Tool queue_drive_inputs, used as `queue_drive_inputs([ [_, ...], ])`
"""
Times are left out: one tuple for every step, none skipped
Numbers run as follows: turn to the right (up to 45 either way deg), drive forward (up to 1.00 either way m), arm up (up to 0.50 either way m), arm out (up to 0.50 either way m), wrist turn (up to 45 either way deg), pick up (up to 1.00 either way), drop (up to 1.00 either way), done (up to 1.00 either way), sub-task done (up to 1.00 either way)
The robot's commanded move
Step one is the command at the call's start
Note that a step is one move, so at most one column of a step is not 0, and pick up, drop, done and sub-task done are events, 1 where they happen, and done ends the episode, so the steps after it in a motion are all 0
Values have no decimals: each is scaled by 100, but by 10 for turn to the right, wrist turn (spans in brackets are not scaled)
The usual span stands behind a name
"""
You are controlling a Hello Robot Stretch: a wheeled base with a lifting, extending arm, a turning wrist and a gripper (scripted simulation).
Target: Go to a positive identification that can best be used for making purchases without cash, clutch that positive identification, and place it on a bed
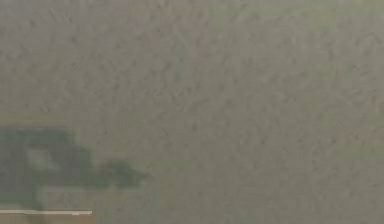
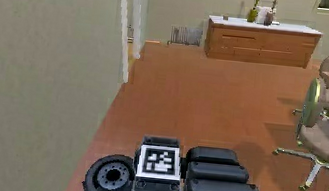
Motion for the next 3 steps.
queue_drive_inputs([
  [450, 0, 0, 0, 0, 0, 0, 0, 0],
  [390, 0, 0, 0, 0, 0, 0, 0, 0],
  [-450, 0, 0, 0, 0, 0, 0, 0, 0],
])
